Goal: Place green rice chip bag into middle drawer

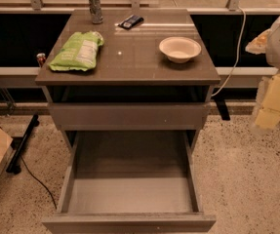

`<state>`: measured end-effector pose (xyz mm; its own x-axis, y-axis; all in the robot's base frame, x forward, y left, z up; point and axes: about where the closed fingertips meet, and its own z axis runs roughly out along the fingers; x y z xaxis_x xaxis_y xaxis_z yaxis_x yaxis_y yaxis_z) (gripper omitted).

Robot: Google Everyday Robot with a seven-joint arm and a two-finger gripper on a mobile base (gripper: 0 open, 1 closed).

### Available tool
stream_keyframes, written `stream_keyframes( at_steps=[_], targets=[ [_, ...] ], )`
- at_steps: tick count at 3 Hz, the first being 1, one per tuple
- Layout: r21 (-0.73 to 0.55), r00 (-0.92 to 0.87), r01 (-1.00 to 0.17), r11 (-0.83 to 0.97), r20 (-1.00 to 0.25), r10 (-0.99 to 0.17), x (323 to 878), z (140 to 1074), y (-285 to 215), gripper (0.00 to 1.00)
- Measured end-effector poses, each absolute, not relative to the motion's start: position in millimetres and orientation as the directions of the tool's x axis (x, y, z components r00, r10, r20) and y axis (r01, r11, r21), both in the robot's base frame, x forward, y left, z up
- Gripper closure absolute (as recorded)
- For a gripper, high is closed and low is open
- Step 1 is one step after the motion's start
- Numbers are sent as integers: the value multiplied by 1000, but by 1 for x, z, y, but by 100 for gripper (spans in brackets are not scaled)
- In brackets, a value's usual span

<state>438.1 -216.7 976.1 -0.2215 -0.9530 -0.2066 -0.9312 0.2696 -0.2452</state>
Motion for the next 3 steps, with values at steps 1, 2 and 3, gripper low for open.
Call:
stream_keyframes(
  at_steps=[1, 2, 3],
  targets=[
    [-256, -218, -928, 270, -215, -952, 440, 978, -214, 0],
    [-271, -185, -926, 263, -281, -942, 451, 976, -197, 0],
    [-287, -125, -927, 241, -368, -921, 468, 968, -170, 0]
  ],
)
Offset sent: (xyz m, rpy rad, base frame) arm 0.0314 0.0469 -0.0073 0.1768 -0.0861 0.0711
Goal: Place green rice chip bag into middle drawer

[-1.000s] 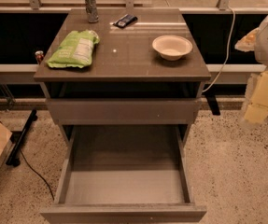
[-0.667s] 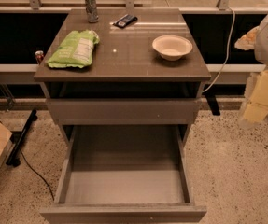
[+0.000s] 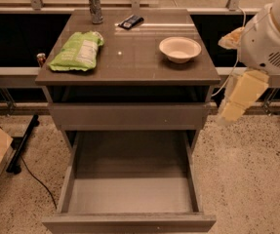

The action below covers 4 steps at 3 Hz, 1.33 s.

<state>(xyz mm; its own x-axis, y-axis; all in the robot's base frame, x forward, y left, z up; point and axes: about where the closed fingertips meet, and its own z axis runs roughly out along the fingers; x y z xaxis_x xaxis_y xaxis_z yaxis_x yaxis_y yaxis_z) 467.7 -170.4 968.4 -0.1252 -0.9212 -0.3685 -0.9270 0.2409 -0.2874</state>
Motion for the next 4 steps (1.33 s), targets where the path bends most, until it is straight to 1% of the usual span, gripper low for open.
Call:
stream_keyframes(
  at_steps=[1, 2, 4],
  targets=[
    [-295, -80, -926, 236, -457, -886, 493, 961, -145, 0],
    [-273, -72, -927, 257, -542, -837, 529, 953, -120, 0],
    [-305, -54, -913, 271, -567, -822, 546, 947, -109, 0]
  ],
)
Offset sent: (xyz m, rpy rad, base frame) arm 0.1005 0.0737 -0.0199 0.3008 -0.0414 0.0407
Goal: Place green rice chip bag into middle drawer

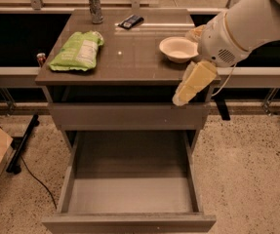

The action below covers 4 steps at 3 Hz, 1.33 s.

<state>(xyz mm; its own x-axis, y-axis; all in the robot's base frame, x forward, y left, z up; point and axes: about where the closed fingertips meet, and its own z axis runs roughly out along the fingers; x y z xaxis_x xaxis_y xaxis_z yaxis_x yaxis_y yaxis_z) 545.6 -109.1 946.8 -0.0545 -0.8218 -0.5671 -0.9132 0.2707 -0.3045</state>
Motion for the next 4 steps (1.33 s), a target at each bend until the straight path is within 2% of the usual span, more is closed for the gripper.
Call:
stream_keyframes(
  at_steps=[3, 4],
  targets=[
    [-312, -82, -850, 424, -717, -692, 634, 930, -11, 0],
    [-312, -82, -850, 424, -717, -692, 634, 930, -10, 0]
  ],
)
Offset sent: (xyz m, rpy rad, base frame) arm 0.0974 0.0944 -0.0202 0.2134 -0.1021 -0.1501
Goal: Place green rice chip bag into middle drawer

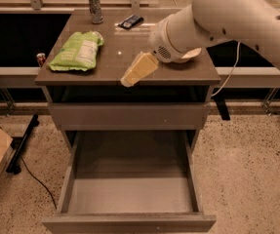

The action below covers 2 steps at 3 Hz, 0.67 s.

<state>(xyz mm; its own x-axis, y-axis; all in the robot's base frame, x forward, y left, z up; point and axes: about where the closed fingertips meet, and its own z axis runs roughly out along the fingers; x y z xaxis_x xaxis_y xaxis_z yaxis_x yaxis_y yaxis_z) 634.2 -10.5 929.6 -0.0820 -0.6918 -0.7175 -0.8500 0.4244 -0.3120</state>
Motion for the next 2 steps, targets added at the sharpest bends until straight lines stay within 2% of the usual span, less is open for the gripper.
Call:
stream_keyframes(
  at_steps=[2],
  targets=[
    [-323, -3, -858, 399, -774, -634, 686, 902, 60, 0]
  ],
)
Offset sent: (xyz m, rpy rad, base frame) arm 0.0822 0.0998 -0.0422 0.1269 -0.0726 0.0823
